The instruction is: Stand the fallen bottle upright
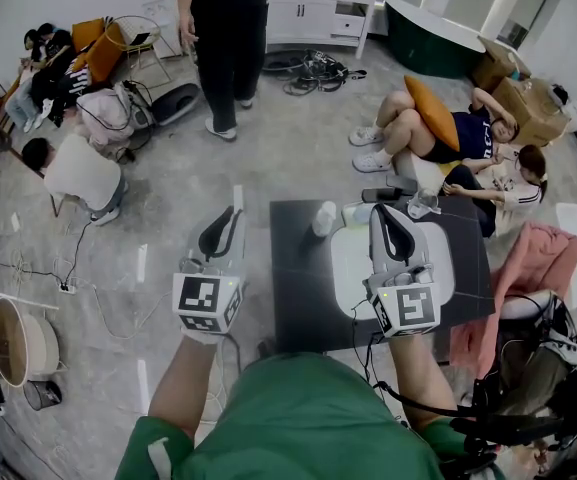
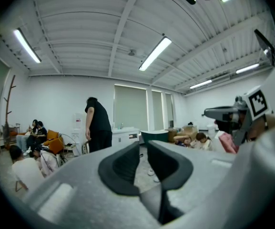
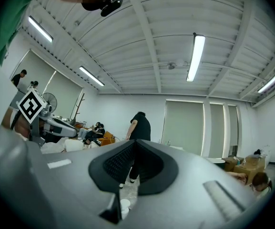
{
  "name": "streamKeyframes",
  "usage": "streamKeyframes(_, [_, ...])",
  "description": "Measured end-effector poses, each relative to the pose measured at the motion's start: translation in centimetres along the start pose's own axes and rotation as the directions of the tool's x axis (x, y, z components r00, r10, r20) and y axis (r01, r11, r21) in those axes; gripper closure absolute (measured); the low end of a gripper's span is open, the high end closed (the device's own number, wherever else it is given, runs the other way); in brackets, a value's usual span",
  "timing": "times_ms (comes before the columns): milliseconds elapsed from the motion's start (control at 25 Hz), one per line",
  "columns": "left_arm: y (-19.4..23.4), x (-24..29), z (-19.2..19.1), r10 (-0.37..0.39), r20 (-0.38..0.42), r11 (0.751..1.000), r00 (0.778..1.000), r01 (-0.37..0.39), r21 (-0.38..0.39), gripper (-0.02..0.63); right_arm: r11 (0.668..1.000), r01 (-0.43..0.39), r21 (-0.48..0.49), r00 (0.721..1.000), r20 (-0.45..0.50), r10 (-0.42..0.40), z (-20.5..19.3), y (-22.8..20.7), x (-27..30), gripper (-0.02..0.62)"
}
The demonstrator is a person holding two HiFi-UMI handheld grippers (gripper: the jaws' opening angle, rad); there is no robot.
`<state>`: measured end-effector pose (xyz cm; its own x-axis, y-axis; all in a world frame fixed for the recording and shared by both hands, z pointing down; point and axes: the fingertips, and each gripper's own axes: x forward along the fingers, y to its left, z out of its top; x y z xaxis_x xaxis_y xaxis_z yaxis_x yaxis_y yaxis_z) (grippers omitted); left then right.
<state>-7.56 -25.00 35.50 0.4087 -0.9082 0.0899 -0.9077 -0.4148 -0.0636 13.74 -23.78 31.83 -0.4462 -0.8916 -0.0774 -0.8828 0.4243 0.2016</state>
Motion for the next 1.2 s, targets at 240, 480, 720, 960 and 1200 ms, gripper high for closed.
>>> streamKeyframes(240, [-0.18, 0.2, -0.23, -0.003, -0.001, 1.0, 1.0, 0.003, -0.003, 0.558, 1.0, 0.004, 0.005, 1.0, -0.005, -0.004, -0.3, -0.2, -0.24, 0.589])
streamKeyframes(480, [-0.31, 0.42, -0.42, -0.006, -0.004, 1.0, 1.0, 0.006, -0.003, 0.558, 1.0, 0.003, 0.007, 1.0, -0.008, -0.002, -0.53, -0.32, -0.21, 0.589])
streamKeyframes(720, [-0.11, 0.33, -0.54, -0.004, -0.008, 1.0, 1.0, 0.004, -0.001, 0.558, 1.0, 0.004, 0.018, 1.0, -0.014, -0.003, -0.64, -0.18, -0.17, 0.589])
streamKeyframes(960, [0.25, 0.19, -0.7, -0.001, -0.011, 1.0, 1.0, 0.001, -0.003, 0.559, 1.0, -0.005, 0.014, 1.0, -0.015, 0.005, -0.75, 0.18, 0.06, 0.589])
streamKeyframes(1200, [0.53, 0.13, -0.82, 0.002, -0.013, 1.0, 1.0, -0.002, -0.005, 0.559, 1.0, -0.004, 0.025, 1.0, -0.02, 0.005, -0.94, 0.26, 0.23, 0.589])
